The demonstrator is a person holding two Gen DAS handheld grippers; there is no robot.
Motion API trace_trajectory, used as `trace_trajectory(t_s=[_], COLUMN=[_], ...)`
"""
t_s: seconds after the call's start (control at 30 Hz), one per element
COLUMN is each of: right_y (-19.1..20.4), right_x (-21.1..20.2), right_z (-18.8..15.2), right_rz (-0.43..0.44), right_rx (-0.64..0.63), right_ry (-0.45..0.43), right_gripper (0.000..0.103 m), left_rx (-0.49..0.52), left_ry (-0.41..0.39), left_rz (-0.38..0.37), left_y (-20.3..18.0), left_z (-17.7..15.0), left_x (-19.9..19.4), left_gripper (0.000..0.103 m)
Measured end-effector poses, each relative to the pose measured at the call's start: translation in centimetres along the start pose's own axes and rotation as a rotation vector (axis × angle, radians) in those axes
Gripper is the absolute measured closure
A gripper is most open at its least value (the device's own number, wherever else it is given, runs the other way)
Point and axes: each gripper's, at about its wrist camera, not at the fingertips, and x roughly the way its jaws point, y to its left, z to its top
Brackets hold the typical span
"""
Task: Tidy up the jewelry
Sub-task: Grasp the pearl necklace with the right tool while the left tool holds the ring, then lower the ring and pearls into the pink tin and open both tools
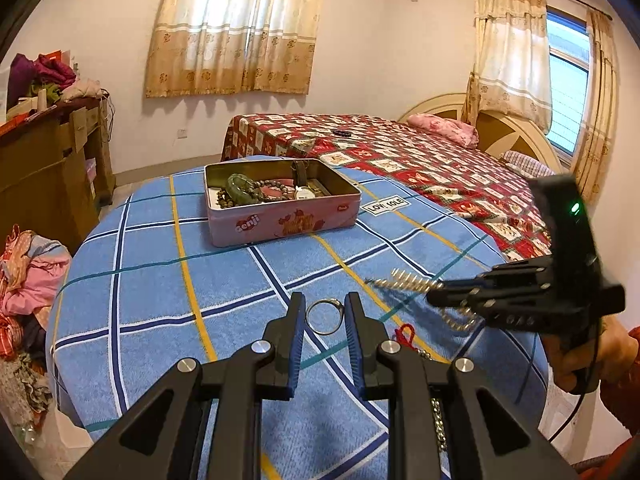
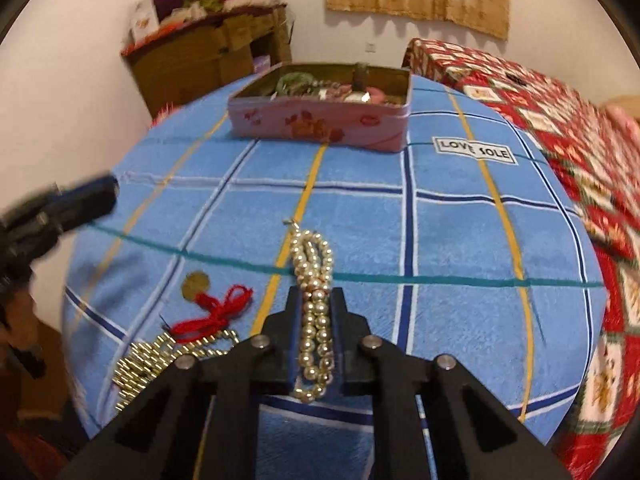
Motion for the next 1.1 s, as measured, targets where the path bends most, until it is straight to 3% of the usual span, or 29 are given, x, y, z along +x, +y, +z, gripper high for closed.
trace_trajectory(t_s=[0.3, 0.57, 0.83, 1.1], right_y=[-0.9, -2.6, -3.5, -5.2], right_x=[-3.3, -3.1, 1.4, 7.1], right_z=[4.1, 8.6, 12.5, 14.2], right_rz=[0.065, 0.041, -0.037, -0.101], right_rx=[0.102, 0.204, 0.238, 0.273], right_ry=[-0.148, -0.265, -0.279, -0.215], right_gripper=[0.087, 0.087, 0.087, 0.087], left_rx=[-0.002, 0.004, 0.019, 0.013], left_ry=[-0.053, -0.100, -0.123, -0.070], left_rz=[0.003, -0.009, 0.006, 0.026], left_y=[0.3, 0.9, 2.9, 5.0], left_z=[2.1, 5.1, 8.6, 9.9], left_x=[0.3, 1.8, 6.1, 11.8], left_gripper=[0.083, 0.083, 0.083, 0.083])
